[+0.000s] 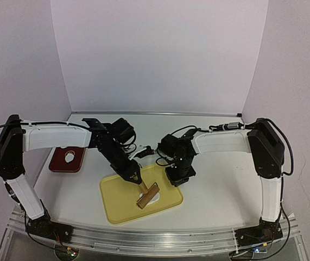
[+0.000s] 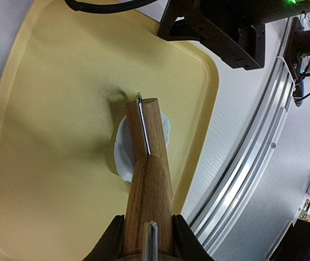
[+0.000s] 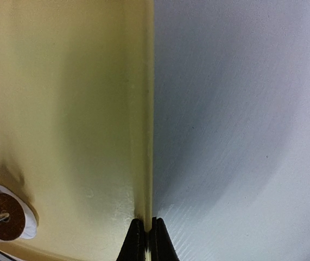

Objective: Roll out the dumpling wrappers from the dough

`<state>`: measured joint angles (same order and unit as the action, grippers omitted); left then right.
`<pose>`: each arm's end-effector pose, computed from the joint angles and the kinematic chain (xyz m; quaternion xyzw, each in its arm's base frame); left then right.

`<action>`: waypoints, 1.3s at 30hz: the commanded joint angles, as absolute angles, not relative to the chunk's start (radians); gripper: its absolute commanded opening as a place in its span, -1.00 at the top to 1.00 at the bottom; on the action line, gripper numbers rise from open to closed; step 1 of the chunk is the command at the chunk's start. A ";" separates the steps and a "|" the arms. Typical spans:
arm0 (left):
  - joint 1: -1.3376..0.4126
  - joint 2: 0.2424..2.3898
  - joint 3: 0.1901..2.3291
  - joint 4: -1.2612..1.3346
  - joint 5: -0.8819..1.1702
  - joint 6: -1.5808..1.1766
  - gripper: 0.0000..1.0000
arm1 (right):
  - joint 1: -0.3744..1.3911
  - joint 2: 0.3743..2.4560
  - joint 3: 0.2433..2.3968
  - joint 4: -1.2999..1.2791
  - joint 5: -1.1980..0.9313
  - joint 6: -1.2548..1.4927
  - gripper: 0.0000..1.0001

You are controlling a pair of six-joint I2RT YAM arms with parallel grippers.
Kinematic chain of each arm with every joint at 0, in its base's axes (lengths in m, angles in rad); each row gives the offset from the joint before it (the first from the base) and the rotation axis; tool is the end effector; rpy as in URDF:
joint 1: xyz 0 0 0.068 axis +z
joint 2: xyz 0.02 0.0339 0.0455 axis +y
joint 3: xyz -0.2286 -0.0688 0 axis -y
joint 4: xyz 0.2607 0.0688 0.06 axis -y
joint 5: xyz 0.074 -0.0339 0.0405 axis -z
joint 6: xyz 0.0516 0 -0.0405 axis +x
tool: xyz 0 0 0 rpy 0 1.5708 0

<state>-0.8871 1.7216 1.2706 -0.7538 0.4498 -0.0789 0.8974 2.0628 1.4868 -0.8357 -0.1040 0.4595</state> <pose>0.2089 -0.2919 0.1674 0.4142 0.8654 -0.2766 0.0553 0.2447 0.3154 0.0996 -0.2203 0.9708 0.0901 0.0293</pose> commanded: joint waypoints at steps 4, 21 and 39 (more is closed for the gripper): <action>-0.899 1.802 1.190 -0.727 0.325 -0.070 1.00 | 0.899 2.040 1.530 -0.830 -0.086 0.486 1.00; -0.877 1.812 1.159 -0.687 0.325 -0.107 1.00 | 0.899 2.063 1.560 -0.827 -0.082 0.508 1.00; -0.719 1.737 1.089 -0.775 0.286 -0.064 1.00 | 0.899 2.055 1.537 -0.827 -0.056 0.533 1.00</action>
